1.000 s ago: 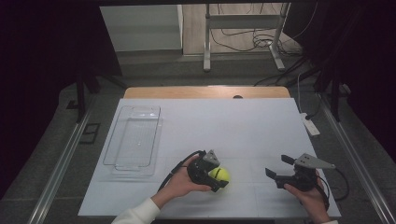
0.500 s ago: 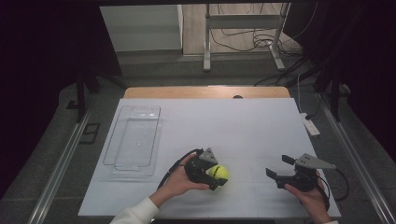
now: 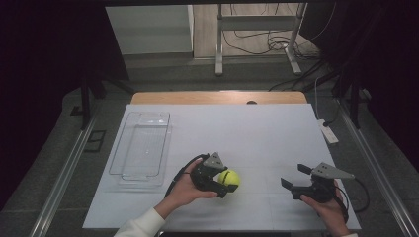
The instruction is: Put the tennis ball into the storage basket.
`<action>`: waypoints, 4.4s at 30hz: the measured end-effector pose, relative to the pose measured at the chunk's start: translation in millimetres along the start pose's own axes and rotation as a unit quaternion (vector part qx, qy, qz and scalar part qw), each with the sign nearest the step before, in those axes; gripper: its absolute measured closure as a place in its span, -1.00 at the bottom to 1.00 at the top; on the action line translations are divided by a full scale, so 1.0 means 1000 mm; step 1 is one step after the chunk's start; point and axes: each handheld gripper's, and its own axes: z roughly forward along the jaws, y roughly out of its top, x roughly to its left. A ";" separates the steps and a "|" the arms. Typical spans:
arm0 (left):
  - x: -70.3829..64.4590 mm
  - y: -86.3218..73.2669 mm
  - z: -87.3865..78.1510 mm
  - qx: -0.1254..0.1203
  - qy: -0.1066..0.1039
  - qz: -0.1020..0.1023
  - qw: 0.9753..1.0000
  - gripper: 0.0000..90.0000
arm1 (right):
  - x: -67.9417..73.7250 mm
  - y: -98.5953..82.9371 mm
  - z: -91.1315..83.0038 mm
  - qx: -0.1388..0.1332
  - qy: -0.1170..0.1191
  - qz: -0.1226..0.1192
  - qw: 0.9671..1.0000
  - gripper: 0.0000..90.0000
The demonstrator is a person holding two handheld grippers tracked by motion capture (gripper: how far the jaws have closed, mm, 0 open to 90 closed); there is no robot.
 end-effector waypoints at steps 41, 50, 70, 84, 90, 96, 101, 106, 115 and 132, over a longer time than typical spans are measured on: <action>0.013 0.009 -0.056 -0.094 0.027 -0.020 0.995 -0.40 | -0.001 0.000 0.001 0.003 -0.001 0.001 1.000 -0.74; 0.016 0.009 -0.063 -0.110 0.034 -0.026 0.993 -0.40 | -0.001 0.000 0.001 0.002 -0.002 0.001 1.000 -0.74; 0.020 0.009 -0.080 -0.145 0.049 -0.040 0.987 -0.40 | -0.001 0.000 0.000 0.001 -0.003 -0.001 1.000 -0.74; 0.026 0.008 -0.092 -0.168 0.064 -0.052 0.982 -0.40 | -0.001 -0.001 0.001 0.002 -0.003 0.000 1.000 -0.74; 0.027 0.007 -0.096 -0.175 0.065 -0.058 0.981 -0.40 | -0.002 0.000 0.001 0.001 -0.003 0.000 1.000 -0.74; 0.028 0.007 -0.099 -0.182 0.071 -0.057 0.979 -0.40 | -0.002 0.000 0.001 0.001 -0.003 0.000 1.000 -0.74; 0.031 0.006 -0.102 -0.187 0.077 -0.062 0.977 -0.40 | -0.002 0.000 0.000 0.000 -0.003 0.000 1.000 -0.74; 0.033 0.005 -0.105 -0.193 0.082 -0.067 0.975 -0.40 | -0.002 0.000 0.000 0.000 -0.004 0.000 1.000 -0.74; 0.035 0.006 -0.111 -0.201 0.088 -0.069 0.973 -0.40 | -0.002 0.000 0.000 0.000 -0.004 0.000 1.000 -0.74; 0.041 0.015 -0.118 -0.214 0.096 -0.069 0.970 -0.40 | -0.002 -0.001 0.000 -0.001 -0.006 0.003 1.000 -0.75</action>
